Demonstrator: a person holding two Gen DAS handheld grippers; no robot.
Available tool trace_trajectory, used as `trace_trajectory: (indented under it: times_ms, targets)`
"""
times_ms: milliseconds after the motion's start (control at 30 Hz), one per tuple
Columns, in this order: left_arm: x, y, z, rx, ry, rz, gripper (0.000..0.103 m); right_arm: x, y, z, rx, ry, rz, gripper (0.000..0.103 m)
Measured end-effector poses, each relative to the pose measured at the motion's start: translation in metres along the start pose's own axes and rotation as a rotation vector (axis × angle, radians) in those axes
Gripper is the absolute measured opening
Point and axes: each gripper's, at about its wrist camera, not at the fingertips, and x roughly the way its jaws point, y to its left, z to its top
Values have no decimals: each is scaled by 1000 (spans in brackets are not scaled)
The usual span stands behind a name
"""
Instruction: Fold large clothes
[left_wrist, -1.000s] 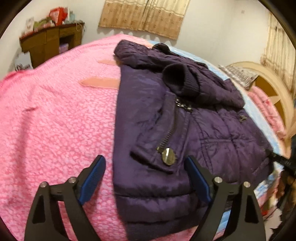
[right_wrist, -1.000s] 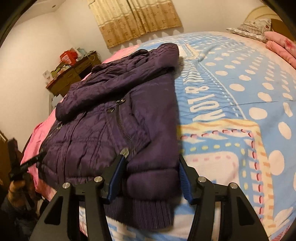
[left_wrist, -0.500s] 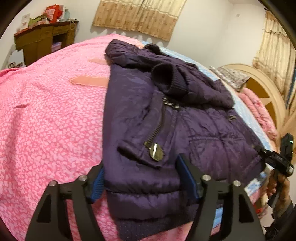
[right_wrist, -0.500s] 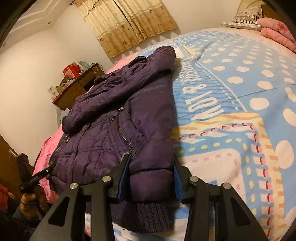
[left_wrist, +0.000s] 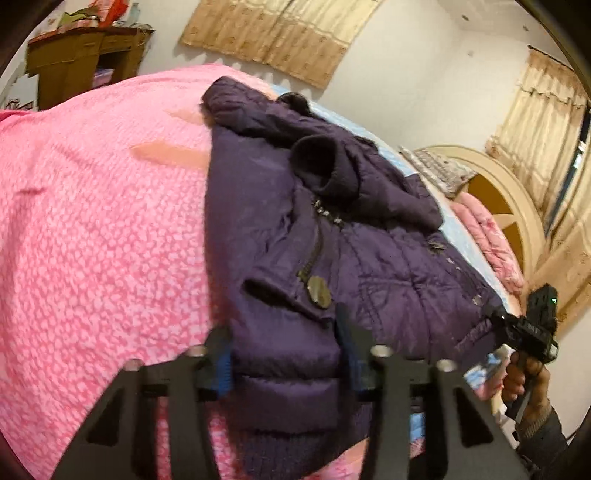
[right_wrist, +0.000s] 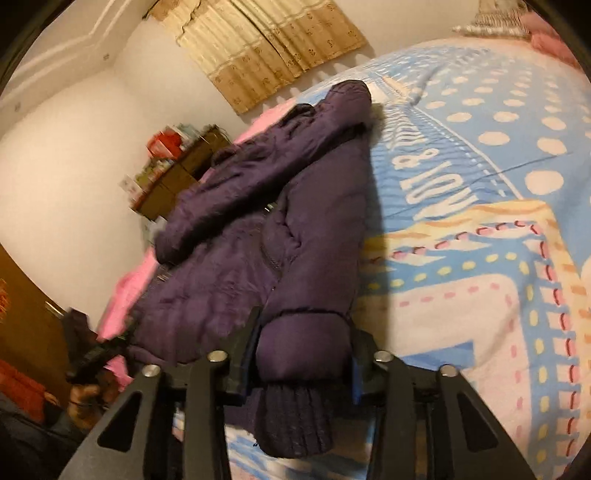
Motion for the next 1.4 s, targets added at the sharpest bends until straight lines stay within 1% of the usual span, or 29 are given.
trace_trajectory:
  times_ms: [67, 133, 267, 367, 433, 467, 533, 600, 667, 700, 800, 833, 867, 933, 1000, 1067, 1100, 1133, 1167, 1200, 1233, 1267, 1300, 1333, 1367, 1400]
  targets:
    - [-8, 2, 9, -27, -11, -60, 34, -5, -1, 7, 27, -18, 40, 30]
    - [-18, -1, 20, -54, -34, -113, 31, -10, 6, 15, 25, -36, 59, 28]
    - [-27, -10, 43, -82, -46, -210, 29, -24, 25, 40, 17, -102, 111, 26]
    - [-32, -19, 70, -99, -56, -288, 28, -27, 40, 67, 18, -139, 155, 24]
    - [-32, -22, 86, -103, -65, -316, 27, -27, 47, 84, 20, -159, 175, 24]
    - [-33, -23, 98, -112, -73, -341, 27, -26, 51, 96, 27, -169, 188, 23]
    - [-34, -19, 113, -131, -87, -364, 27, -26, 57, 121, 38, -183, 198, 23]
    - [-29, -11, 132, -172, -100, -399, 28, -25, 61, 139, 49, -197, 210, 23]
    - [-14, 3, 154, -244, -91, -432, 28, -17, 64, 166, 68, -200, 214, 23]
    - [-9, 8, 161, -269, -89, -438, 28, -12, 64, 178, 76, -201, 215, 23]
    - [27, 30, 197, -378, -68, -458, 28, 14, 67, 226, 103, -190, 201, 23]
    - [43, 36, 211, -419, -54, -455, 28, 23, 67, 240, 105, -190, 184, 23]
    - [59, 40, 225, -434, -43, -435, 28, 32, 67, 252, 107, -189, 167, 23]
    - [82, 45, 244, -444, -28, -387, 28, 55, 61, 276, 138, -175, 129, 23]
    - [115, 53, 262, -460, 15, -345, 28, 88, 51, 300, 155, -166, 66, 23]
    - [143, 62, 272, -492, 54, -304, 28, 122, 39, 316, 153, -147, -4, 22]
    - [165, 69, 279, -508, 96, -270, 29, 144, 30, 325, 165, -129, -47, 22]
    - [179, 74, 282, -525, 120, -247, 31, 158, 24, 329, 167, -116, -75, 23]
    - [190, 79, 282, -552, 141, -238, 32, 185, 15, 336, 158, -74, -107, 23]
    - [201, 85, 282, -596, 169, -233, 36, 204, 5, 340, 174, -48, -124, 24]
    - [201, 88, 281, -620, 170, -241, 39, 218, -5, 340, 192, -39, -151, 24]
    - [198, 87, 280, -629, 158, -262, 42, 229, -13, 340, 203, -41, -156, 27]
    - [192, 85, 281, -617, 148, -272, 49, 236, -19, 340, 210, -38, -152, 28]
    - [178, 81, 282, -582, 116, -279, 59, 245, -26, 340, 226, -18, -148, 30]
    - [171, 79, 283, -562, 91, -274, 66, 251, -32, 339, 242, -8, -138, 31]
    - [152, 76, 285, -531, 33, -235, 80, 252, -35, 339, 241, -16, -115, 32]
